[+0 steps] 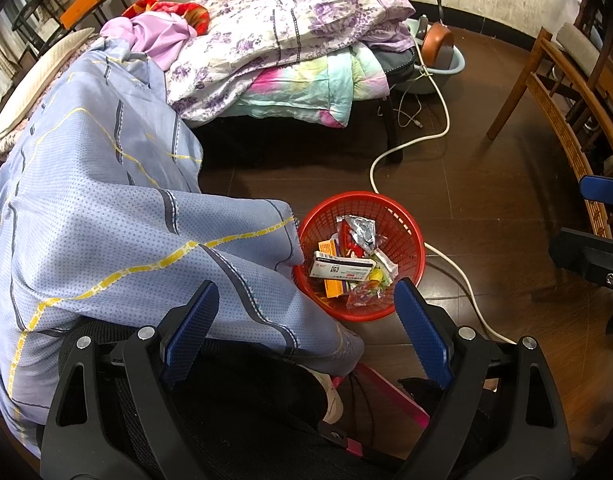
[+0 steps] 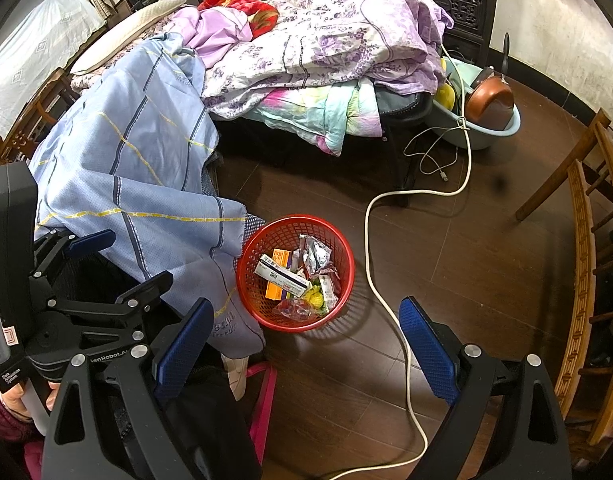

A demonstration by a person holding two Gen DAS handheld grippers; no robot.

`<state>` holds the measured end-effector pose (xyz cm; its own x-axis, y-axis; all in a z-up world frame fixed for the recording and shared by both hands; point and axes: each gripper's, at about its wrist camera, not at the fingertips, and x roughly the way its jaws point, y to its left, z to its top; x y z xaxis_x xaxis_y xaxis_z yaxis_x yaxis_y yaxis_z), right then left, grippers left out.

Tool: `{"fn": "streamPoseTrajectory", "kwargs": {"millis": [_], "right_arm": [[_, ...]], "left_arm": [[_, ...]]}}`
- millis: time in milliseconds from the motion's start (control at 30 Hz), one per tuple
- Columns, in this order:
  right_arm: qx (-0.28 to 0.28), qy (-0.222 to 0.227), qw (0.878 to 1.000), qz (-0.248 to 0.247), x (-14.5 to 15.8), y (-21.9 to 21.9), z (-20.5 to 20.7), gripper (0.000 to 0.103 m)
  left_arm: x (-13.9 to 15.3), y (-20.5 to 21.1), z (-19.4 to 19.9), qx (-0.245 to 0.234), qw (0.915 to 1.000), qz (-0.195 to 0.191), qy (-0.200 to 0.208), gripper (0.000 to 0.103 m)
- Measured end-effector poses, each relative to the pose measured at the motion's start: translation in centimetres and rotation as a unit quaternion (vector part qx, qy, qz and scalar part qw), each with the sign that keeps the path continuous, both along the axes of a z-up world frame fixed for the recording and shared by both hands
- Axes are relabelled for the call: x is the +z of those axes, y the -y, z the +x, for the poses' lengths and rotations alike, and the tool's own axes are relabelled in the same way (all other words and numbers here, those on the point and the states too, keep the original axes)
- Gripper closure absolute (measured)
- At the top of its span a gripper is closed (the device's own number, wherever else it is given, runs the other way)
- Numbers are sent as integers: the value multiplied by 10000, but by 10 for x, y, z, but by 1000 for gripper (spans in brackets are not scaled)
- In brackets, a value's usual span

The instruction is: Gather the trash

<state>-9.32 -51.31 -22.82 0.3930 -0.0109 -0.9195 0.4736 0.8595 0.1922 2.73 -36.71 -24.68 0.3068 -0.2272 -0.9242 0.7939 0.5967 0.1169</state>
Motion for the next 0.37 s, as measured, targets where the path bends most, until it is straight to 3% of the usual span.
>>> {"fn": "streamPoseTrajectory", "kwargs": {"millis": [367], "right_arm": [[-9,23,10000,-19,0,1,0,11]], "left_arm": [[0,2,0,-12,10000,-14,-8,17]]}}
